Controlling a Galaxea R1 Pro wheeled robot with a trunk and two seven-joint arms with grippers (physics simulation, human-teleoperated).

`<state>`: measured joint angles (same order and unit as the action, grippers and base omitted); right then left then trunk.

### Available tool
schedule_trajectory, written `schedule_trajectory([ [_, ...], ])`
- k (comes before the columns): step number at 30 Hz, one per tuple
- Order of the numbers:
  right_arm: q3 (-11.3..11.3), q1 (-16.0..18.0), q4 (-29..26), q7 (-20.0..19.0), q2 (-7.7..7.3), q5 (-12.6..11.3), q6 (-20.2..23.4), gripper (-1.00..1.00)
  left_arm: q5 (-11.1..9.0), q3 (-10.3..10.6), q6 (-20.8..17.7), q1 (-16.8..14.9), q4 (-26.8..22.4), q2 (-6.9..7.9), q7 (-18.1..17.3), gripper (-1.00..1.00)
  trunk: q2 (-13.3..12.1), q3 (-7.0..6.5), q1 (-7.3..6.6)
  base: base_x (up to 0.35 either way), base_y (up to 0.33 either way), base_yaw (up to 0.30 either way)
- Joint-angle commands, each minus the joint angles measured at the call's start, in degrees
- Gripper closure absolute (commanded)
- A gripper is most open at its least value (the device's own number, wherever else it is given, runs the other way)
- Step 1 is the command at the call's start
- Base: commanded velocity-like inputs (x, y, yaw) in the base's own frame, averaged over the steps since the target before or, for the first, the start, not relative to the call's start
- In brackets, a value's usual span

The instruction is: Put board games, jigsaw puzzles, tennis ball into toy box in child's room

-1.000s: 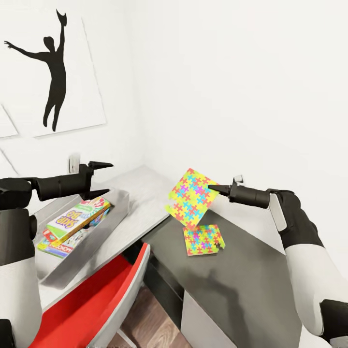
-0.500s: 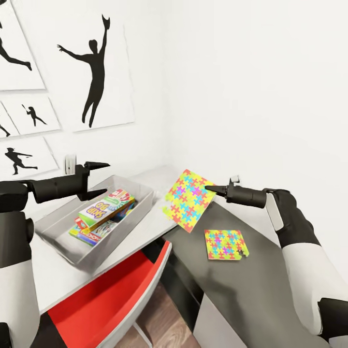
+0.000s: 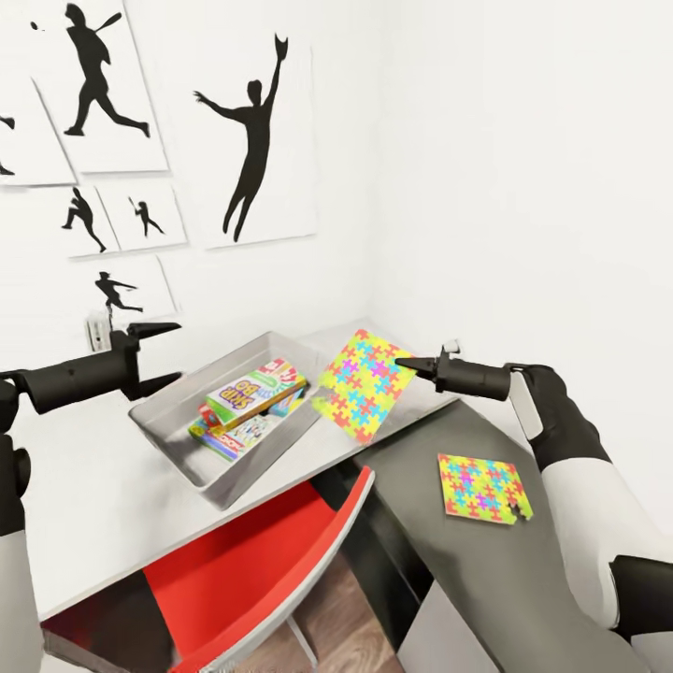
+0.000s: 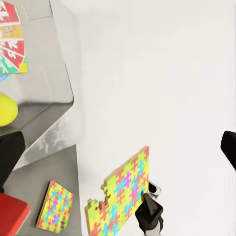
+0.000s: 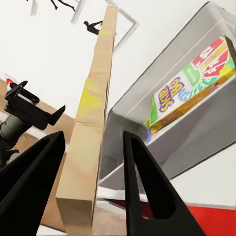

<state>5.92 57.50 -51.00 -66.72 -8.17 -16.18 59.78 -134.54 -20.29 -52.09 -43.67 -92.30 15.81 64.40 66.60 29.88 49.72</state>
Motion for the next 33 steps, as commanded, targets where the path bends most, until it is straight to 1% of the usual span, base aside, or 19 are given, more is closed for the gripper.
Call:
schedule_trajectory([
  [1, 0.1, 0.1, 0.1, -0.3, -0.01, 0.1, 0.2, 1.00, -0.5, -0.3, -0.4, 0.1, 0.0, 0.06, 0.3, -1.00, 0.0, 0.06, 0.00, 0.000, 0.000, 0.296],
  [3, 0.1, 0.1, 0.2, -0.3, -0.01, 0.1, 0.2, 1.00, -0.5, -0.9, -0.4, 0.7, 0.0, 0.16, 0.0, -1.00, 0.0, 0.06, 0.00, 0.000, 0.000, 0.296],
  [6, 0.1, 0.2, 0.4, -0.3, -0.01, 0.1, 0.2, 1.00, -0.5, -2.3, -0.7, 1.9, 0.0, 0.35, -0.4, -1.00, 0.0, 0.06, 0.00, 0.000, 0.000, 0.296],
  [8, 0.1, 0.2, 0.4, -0.2, 0.28, 0.1, 0.2, 1.00, -0.5, -4.3, -2.5, 3.4, 0.0, 0.87, -1.2, -1.00, 0.0, 0.06, 0.00, 0.000, 0.000, 0.296],
  [10, 0.1, 0.2, 0.5, -0.2, 0.64, 0.1, 0.2, 1.00, -0.5, -5.0, -2.9, 4.3, 0.0, 1.02, -2.1, -1.00, 0.0, 0.06, 0.00, 0.000, 0.000, 0.296],
  [12, 0.1, 0.2, 0.5, -0.2, 1.10, 0.1, 0.2, 1.00, -0.5, -6.1, -3.8, 5.8, 0.0, 1.28, -4.2, -1.00, 0.0, 0.06, 0.00, 0.000, 0.000, 0.296],
  [13, 0.1, 0.2, 0.6, -0.1, 1.39, 0.1, 0.2, 1.00, -0.5, -7.2, -4.9, 7.1, 0.0, 1.84, -6.3, -1.00, 0.0, 0.06, 0.00, 0.000, 0.000, 0.296],
  [15, 0.1, 0.2, 0.7, -0.1, 1.57, 0.1, 0.2, 1.00, -0.5, -7.8, -5.6, 8.1, 0.0, 2.38, -8.0, -1.00, 0.0, 0.06, 0.00, 0.000, 0.000, 0.296],
  [19, 0.1, 0.3, 1.5, 0.0, 1.81, 0.2, 0.2, 1.00, -0.5, -8.3, -6.2, 10.1, 0.0, 2.94, -10.6, -1.00, 0.0, 0.06, 0.00, 0.000, 0.000, 0.296],
  [21, 0.1, 0.3, 1.6, 0.0, 2.01, 0.2, 0.2, 1.00, -0.5, -8.4, -6.3, 10.8, 0.0, 2.99, -11.0, -1.00, 0.0, 0.06, 0.00, 0.000, 0.000, 0.296],
  [23, 0.1, 0.3, 1.8, 0.1, 2.27, 0.2, 0.2, 1.00, -0.5, -8.4, -6.6, 12.1, 0.0, 3.04, -11.6, -1.00, 0.0, 0.06, 0.00, 0.000, 0.000, 0.296],
  [28, 0.1, 0.3, 2.0, 0.1, 2.54, 0.3, 0.2, 1.00, -0.5, -8.4, -7.3, 16.2, 0.0, 3.02, -15.9, -1.00, 0.0, 0.06, 0.00, 0.000, 0.000, 0.296],
  [29, 0.1, 0.3, 2.0, 0.1, 2.64, 0.3, 0.2, 1.00, -0.5, -8.4, -7.5, 18.2, 0.0, 2.90, -17.4, -1.00, 0.0, 0.06, 0.00, 0.000, 0.000, 0.296],
  [30, 0.1, 0.3, 2.0, 0.2, 2.71, 0.3, 0.2, 1.00, -0.5, -8.4, -7.6, 19.4, 0.1, 2.85, -18.1, -1.00, 0.0, 0.06, 0.00, 0.000, 0.000, 0.296],
  [32, 0.1, 0.3, 2.1, 0.7, 3.13, 0.3, 0.2, 1.00, -0.5, -8.4, -7.9, 24.5, 0.1, 2.94, -21.5, -1.00, 0.0, 0.08, 0.00, 0.000, 0.000, 0.265],
  [33, 0.1, 0.3, 2.1, 1.6, 3.28, 0.3, 0.2, 1.00, -0.5, -8.4, -7.9, 25.5, 0.1, 2.98, -22.3, -1.00, 0.0, 0.09, 0.00, 0.000, 0.000, 0.151],
])
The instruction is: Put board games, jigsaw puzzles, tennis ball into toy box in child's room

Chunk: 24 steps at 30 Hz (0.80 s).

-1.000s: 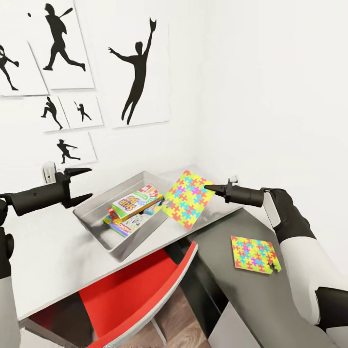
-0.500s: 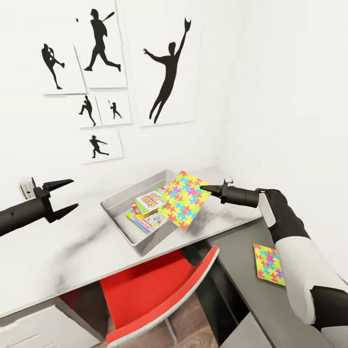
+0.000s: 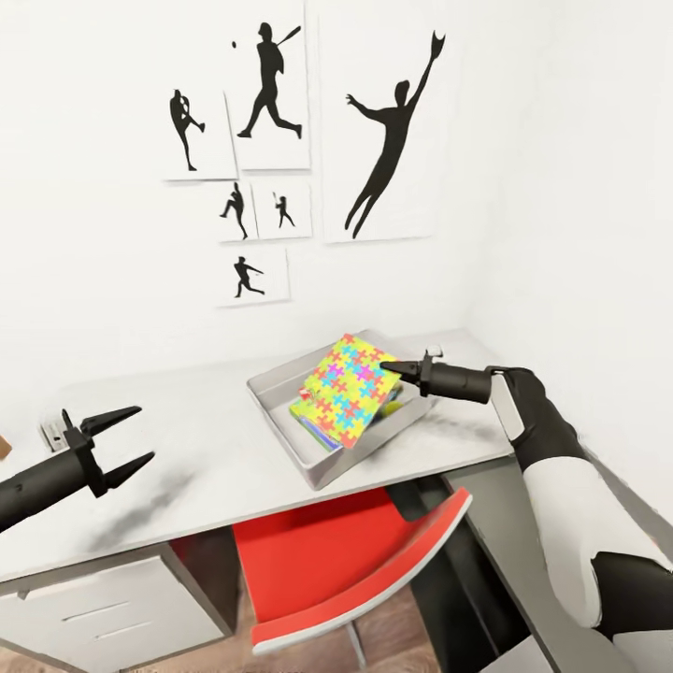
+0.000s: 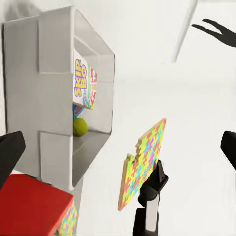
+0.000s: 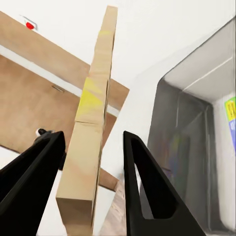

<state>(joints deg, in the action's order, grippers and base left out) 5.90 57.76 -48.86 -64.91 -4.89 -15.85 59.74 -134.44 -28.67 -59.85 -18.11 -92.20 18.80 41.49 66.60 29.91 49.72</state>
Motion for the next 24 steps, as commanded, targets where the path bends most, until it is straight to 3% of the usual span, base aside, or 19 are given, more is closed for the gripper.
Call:
schedule_trajectory([
  [1, 0.1, 0.0, 0.0, 0.3, 0.14, 0.0, 0.3, 1.00, -0.6, 0.0, -0.1, 0.3, 0.0, -0.01, 0.3, -1.00, 0.0, 0.06, 0.00, 0.000, 0.000, 0.121],
  [7, 0.3, -0.1, 0.1, 5.3, 1.83, -0.1, 0.3, 1.00, -0.6, 1.5, -0.1, 1.4, 0.0, -1.01, -0.7, -1.00, 0.0, 0.07, 0.00, 0.000, 0.000, 0.037],
  [9, 0.4, 0.0, 0.7, 6.8, 1.97, -0.2, 0.3, 1.00, 1.8, 2.5, -0.1, 1.4, 0.0, -2.08, -0.9, -1.00, 0.0, 0.07, 0.00, 0.000, 0.000, 0.006],
  [10, 0.6, 0.0, 1.4, 8.8, 2.06, -0.3, 0.3, 1.00, 4.1, 3.1, -0.1, 1.5, 0.0, -2.85, -1.0, -1.00, 0.0, 0.07, 0.00, 0.000, 0.000, 0.003],
  [12, 0.6, 0.0, 2.0, 10.8, 2.24, -0.4, 0.3, 1.00, 5.6, 3.5, -0.1, 1.5, 0.0, -3.26, -1.1, -1.00, 0.0, 0.08, 0.00, 0.000, 0.000, 0.002],
  [18, 0.7, 0.1, 2.5, 13.4, 4.44, -0.6, 0.3, 1.00, 7.1, 3.7, -0.1, 1.5, 0.0, -3.62, -1.1, -1.00, 0.0, 0.08, 0.00, 0.000, 0.000, 0.000],
  [24, 1.0, -0.1, 2.6, 13.6, 4.80, -0.8, 0.3, 1.00, 7.4, 3.5, -0.1, 1.5, 0.0, -3.60, -1.1, -1.00, 0.0, 0.08, 0.00, 0.000, 0.000, 0.000],
])
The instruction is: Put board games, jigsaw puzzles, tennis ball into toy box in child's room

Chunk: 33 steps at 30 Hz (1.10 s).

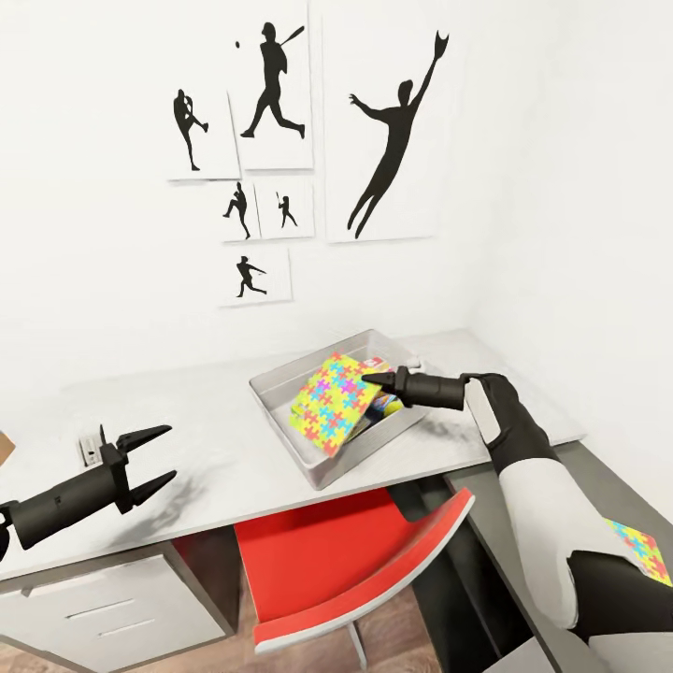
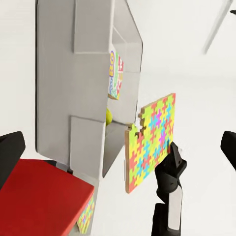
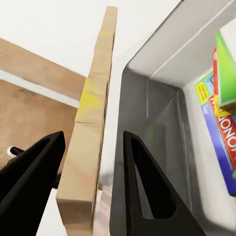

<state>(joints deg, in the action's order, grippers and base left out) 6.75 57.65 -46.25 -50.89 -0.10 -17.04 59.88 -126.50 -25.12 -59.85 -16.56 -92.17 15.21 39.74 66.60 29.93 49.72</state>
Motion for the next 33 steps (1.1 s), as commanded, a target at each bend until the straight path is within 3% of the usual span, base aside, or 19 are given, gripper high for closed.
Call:
schedule_trajectory([
  [1, 0.3, 0.0, 0.0, -0.5, -0.06, 0.1, 0.1, 1.00, -0.5, -0.1, -0.1, -0.1, 0.0, -0.01, 0.6, -1.00, 0.0, 0.06, 0.00, 0.000, 0.000, 0.000],
  [5, 8.6, -0.1, 1.6, -0.5, -0.47, -7.0, 0.1, 1.00, -0.5, -0.1, -0.1, -0.1, 0.0, 0.00, 0.6, -1.00, 0.0, 0.06, 0.00, 0.000, 0.000, 0.000],
  [9, 10.7, -0.1, 2.4, -0.5, -0.57, -8.6, 0.1, 1.00, -0.5, -0.2, -0.1, -0.1, 0.0, 0.00, 0.6, -1.00, 0.0, 0.06, 0.00, 0.000, 0.000, 0.000],
  [16, 11.3, -0.2, 2.8, -0.1, -0.31, -8.9, 0.1, 1.00, -0.7, -1.2, -0.1, 0.1, 0.0, 0.35, -0.1, -1.00, 0.0, 0.06, 0.00, 0.000, 0.000, 0.000],
  [23, 11.1, 0.3, 3.0, 9.6, 0.14, -8.9, 0.1, 1.00, -0.8, -1.8, -0.1, 0.3, 0.0, 0.54, -2.2, -1.00, 0.0, 0.06, 0.00, 0.012, 0.017, 0.000],
  [33, 11.0, 1.6, 3.5, 13.1, 0.96, -8.9, 0.1, 1.00, -0.8, -1.9, -0.1, 0.3, 0.0, 0.52, -2.4, -1.00, 0.0, 0.06, 0.00, 0.084, 0.109, 0.000],
])
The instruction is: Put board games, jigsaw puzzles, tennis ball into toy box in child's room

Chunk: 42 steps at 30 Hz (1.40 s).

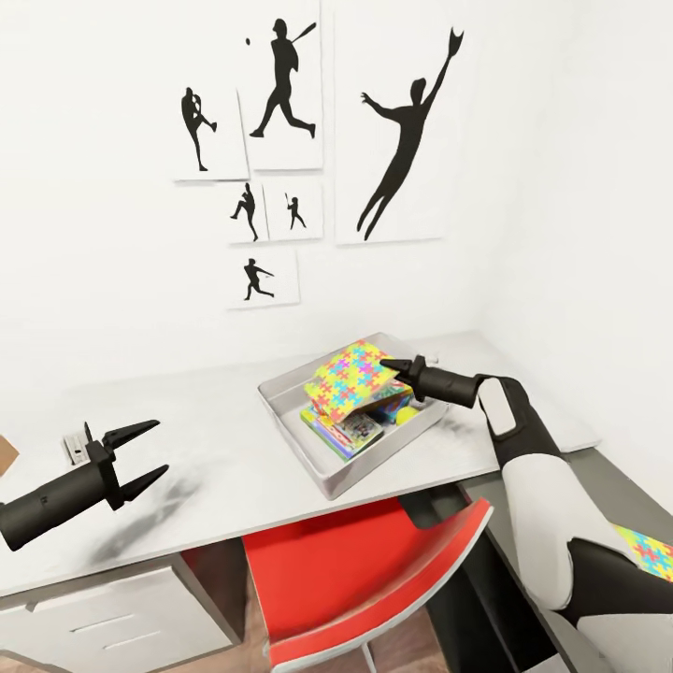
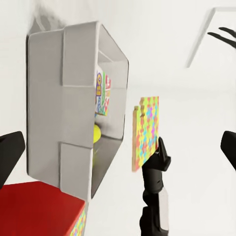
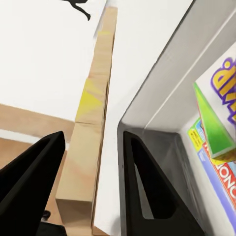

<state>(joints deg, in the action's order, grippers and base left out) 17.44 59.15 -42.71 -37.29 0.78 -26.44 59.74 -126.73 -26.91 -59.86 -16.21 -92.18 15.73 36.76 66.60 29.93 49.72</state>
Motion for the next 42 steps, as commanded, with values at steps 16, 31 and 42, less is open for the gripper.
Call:
schedule_trajectory([
  [16, 0.6, 1.7, 6.4, 2.6, 0.33, 0.4, 0.3, 1.00, -0.4, -0.1, -0.1, 0.0, 0.0, 0.02, 0.7, -1.00, 0.0, 0.06, 0.00, 0.003, 0.003, 0.000],
  [31, 0.8, 1.8, 6.5, 7.7, 0.48, 0.3, 0.3, 1.00, -0.4, -0.1, -0.1, 0.0, 0.0, 0.08, 0.7, -1.00, 0.0, 0.06, 0.00, 0.103, 0.126, 0.000],
  [42, 0.8, 1.6, 6.6, 8.0, 0.19, 0.3, 0.3, 1.00, -0.4, 0.0, -0.1, 0.0, 0.1, 0.01, 0.7, -1.00, 0.0, 0.06, 0.00, 0.046, 0.052, 0.000],
])
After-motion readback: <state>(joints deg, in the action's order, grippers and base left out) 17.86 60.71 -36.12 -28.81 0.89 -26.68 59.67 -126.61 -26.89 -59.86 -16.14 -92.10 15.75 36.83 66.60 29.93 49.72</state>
